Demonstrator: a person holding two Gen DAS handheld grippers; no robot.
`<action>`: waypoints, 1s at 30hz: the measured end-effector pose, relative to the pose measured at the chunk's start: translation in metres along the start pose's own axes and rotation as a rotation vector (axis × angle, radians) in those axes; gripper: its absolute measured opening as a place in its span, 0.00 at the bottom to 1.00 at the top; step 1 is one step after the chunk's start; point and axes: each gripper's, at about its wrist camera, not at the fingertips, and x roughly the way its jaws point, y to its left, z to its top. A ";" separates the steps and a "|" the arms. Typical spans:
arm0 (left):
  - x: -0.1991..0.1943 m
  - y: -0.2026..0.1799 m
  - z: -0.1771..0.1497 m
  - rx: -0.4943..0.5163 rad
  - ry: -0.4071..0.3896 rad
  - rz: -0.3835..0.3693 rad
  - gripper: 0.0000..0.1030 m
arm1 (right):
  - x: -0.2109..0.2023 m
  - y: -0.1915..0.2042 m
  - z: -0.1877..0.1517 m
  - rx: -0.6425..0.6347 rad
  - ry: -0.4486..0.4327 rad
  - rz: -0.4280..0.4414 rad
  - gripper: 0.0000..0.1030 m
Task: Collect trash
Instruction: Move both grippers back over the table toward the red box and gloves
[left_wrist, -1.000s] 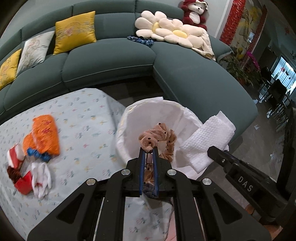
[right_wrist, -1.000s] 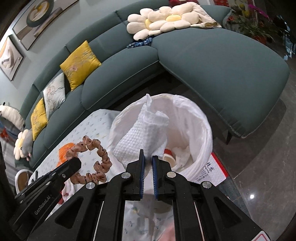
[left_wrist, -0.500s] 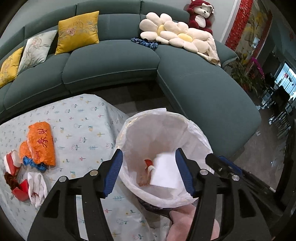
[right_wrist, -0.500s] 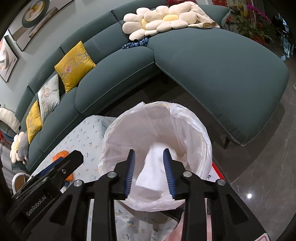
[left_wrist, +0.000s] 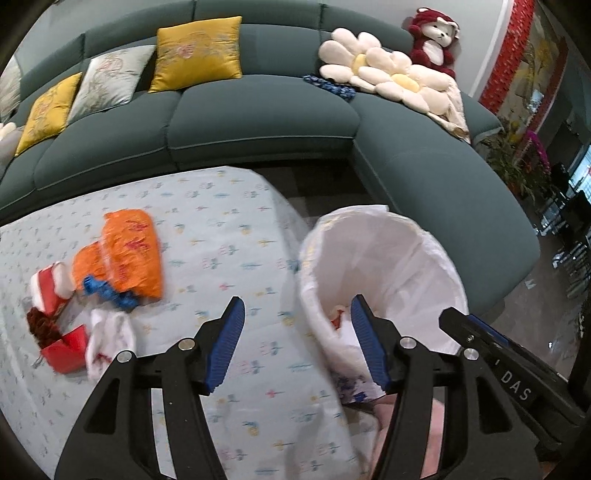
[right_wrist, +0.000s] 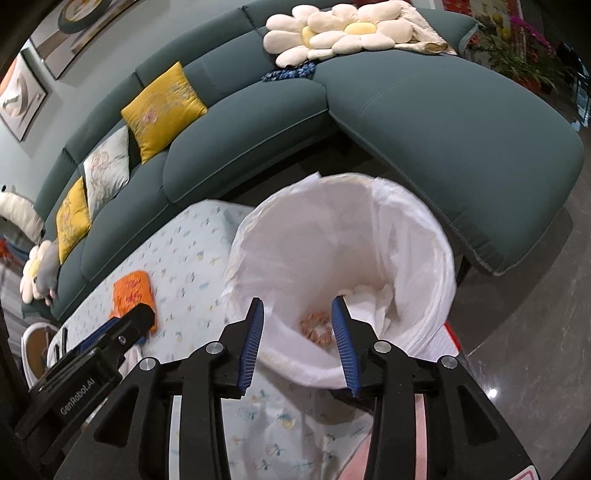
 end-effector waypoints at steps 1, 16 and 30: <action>-0.003 0.008 -0.003 -0.012 -0.002 0.008 0.55 | 0.001 0.004 -0.004 -0.008 0.006 0.003 0.37; -0.034 0.096 -0.043 -0.177 -0.019 0.099 0.64 | 0.006 0.072 -0.053 -0.146 0.074 0.033 0.37; -0.057 0.175 -0.087 -0.356 -0.018 0.167 0.71 | 0.008 0.122 -0.090 -0.264 0.113 0.045 0.38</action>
